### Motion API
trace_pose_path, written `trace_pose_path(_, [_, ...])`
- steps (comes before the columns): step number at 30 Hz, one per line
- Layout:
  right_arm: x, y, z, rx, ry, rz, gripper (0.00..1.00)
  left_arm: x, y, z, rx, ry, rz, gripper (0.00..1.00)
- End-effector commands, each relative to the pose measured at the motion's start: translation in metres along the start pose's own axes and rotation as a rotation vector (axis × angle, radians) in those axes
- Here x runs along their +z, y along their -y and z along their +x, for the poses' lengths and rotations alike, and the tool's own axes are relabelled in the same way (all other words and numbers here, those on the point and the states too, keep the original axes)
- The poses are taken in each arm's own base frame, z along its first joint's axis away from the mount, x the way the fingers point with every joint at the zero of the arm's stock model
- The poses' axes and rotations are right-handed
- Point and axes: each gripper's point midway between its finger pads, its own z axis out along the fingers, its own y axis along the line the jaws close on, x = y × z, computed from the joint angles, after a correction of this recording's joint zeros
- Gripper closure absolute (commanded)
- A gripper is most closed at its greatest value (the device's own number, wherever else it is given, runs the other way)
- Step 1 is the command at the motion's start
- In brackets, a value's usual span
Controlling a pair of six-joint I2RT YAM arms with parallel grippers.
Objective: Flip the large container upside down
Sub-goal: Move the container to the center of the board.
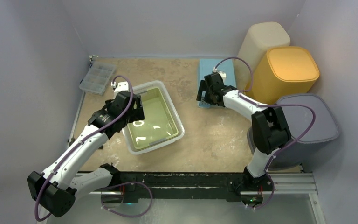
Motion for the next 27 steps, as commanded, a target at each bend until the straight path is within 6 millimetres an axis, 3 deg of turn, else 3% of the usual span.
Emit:
trace_pose_path(1, [0.004, 0.000, -0.023, -0.030, 0.037, 0.004, 0.01, 0.000, 0.000, 0.001, -0.011, 0.005, 0.010, 0.12])
trace_pose_path(7, [0.009, 0.011, -0.029, -0.040, 0.051, 0.059, 0.01, 0.001, 0.000, 0.002, -0.006, 0.001, 0.010, 0.12])
trace_pose_path(12, [0.002, 0.021, -0.035, -0.052, 0.075, 0.099, 0.01, 0.002, 0.000, 0.004, 0.003, -0.005, 0.008, 0.12])
trace_pose_path(19, [-0.020, 0.023, -0.046, -0.054, 0.109, 0.079, 0.01, 0.004, -0.002, 0.007, 0.008, -0.008, 0.002, 0.12])
trace_pose_path(27, [-0.056, 0.008, -0.058, -0.020, 0.147, -0.033, 0.01, 0.007, -0.008, 0.004, 0.045, 0.002, -0.038, 0.13])
